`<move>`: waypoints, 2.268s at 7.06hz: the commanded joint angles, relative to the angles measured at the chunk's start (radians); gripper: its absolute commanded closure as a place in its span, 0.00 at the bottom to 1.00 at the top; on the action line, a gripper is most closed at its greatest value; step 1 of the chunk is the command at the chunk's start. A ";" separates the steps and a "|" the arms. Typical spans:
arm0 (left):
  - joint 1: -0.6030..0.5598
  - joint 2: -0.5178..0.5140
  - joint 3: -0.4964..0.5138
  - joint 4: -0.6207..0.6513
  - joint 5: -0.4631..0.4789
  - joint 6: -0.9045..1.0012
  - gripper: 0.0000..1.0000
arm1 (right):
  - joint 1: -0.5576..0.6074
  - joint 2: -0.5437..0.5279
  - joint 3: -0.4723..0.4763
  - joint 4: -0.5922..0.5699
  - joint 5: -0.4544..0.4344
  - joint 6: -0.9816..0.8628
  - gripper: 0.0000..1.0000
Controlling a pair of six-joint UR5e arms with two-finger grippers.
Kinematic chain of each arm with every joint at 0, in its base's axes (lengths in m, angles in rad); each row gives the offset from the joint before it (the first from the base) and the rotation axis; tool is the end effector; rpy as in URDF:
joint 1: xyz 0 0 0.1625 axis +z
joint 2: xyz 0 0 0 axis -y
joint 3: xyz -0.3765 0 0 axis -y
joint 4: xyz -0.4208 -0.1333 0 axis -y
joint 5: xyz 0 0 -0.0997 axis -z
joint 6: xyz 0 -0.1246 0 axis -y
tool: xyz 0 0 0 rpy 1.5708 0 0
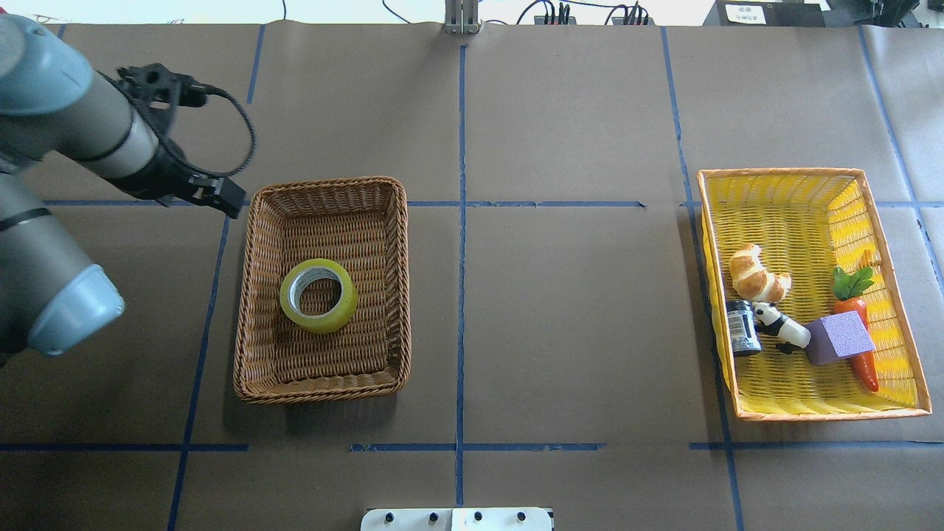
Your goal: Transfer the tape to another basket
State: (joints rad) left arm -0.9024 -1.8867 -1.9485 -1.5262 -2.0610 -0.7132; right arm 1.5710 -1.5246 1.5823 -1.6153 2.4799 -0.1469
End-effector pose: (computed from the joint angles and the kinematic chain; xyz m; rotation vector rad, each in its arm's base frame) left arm 0.3048 -0.5065 0.2787 0.1887 0.7690 0.1166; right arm 0.0351 -0.5382 0.5896 0.0791 -0.9066 -0.1424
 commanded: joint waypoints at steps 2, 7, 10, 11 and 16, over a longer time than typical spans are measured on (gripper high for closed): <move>-0.308 0.187 0.043 0.001 -0.230 0.356 0.00 | 0.026 -0.031 -0.015 0.002 0.014 -0.026 0.00; -0.657 0.222 0.376 0.011 -0.310 0.852 0.00 | 0.027 -0.048 0.027 0.000 -0.099 0.119 0.00; -0.701 0.319 0.369 0.008 -0.321 0.905 0.00 | 0.026 -0.042 0.027 0.017 -0.082 0.118 0.00; -0.702 0.348 0.355 0.003 -0.320 0.903 0.00 | 0.027 -0.052 0.024 0.049 -0.081 0.119 0.00; -0.701 0.370 0.284 0.014 -0.317 0.894 0.00 | 0.027 -0.060 0.012 0.051 -0.084 0.112 0.00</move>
State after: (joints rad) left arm -1.6035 -1.5178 -1.6615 -1.5139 -2.3752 0.1823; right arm 1.5984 -1.5821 1.5959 -1.5648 2.3968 -0.0342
